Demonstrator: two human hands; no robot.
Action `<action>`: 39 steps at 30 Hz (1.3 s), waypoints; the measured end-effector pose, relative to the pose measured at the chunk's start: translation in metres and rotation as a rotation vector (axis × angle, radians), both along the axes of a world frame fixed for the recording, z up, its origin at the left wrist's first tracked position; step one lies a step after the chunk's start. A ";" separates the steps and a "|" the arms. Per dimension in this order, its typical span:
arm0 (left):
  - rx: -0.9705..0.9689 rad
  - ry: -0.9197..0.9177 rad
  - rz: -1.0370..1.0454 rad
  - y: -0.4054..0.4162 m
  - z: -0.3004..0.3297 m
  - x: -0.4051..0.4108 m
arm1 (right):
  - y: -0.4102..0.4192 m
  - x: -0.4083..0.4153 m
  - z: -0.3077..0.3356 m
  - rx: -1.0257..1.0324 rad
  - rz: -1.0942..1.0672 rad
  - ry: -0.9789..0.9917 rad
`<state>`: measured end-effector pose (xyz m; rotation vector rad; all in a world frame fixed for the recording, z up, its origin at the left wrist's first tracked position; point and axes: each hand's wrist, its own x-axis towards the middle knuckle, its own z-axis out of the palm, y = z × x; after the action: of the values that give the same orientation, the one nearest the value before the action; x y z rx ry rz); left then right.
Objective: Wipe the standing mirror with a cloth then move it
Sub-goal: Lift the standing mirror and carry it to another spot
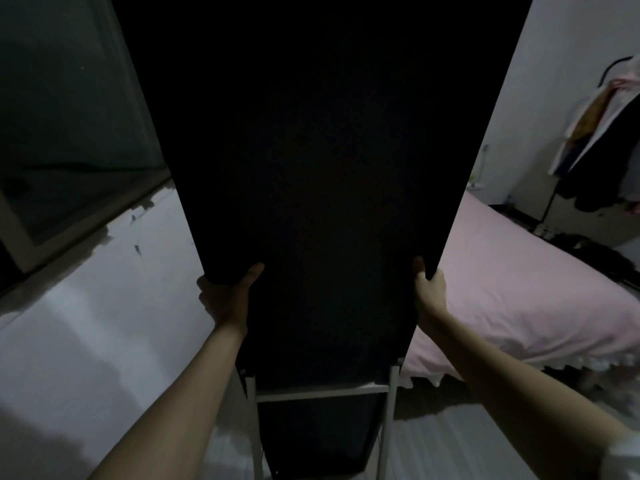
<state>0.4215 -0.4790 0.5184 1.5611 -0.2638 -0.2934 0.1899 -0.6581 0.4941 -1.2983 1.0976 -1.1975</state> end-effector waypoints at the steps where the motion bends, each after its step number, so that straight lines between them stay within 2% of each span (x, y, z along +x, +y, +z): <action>1: -0.003 0.005 -0.008 -0.006 0.001 0.000 | -0.002 -0.002 0.003 0.013 -0.018 0.009; 7: -0.042 -0.008 -0.096 -0.046 0.014 -0.027 | -0.019 -0.042 0.009 0.044 -0.155 0.035; 11: -0.094 0.061 -0.238 -0.090 0.025 -0.056 | -0.036 -0.090 0.025 0.061 -0.272 0.070; 17: -0.015 0.025 -0.367 -0.151 0.045 -0.129 | -0.036 -0.183 0.058 0.080 -0.620 0.130; 21: -0.022 0.013 -0.544 -0.195 0.053 -0.201 | -0.036 -0.262 0.069 -0.022 -0.790 0.186; 27: -0.036 -0.005 -0.782 -0.251 0.065 -0.347 | -0.025 -0.405 0.080 -0.008 -0.947 0.017; 39: -0.141 -0.009 -1.098 -0.352 0.090 -0.604 | -0.037 -0.640 0.118 -0.039 -1.177 -0.016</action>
<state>-0.1823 -0.8313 0.6083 1.1446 -1.1202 -1.0863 -0.4502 -0.6955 0.6119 -0.5796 1.9201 -2.0424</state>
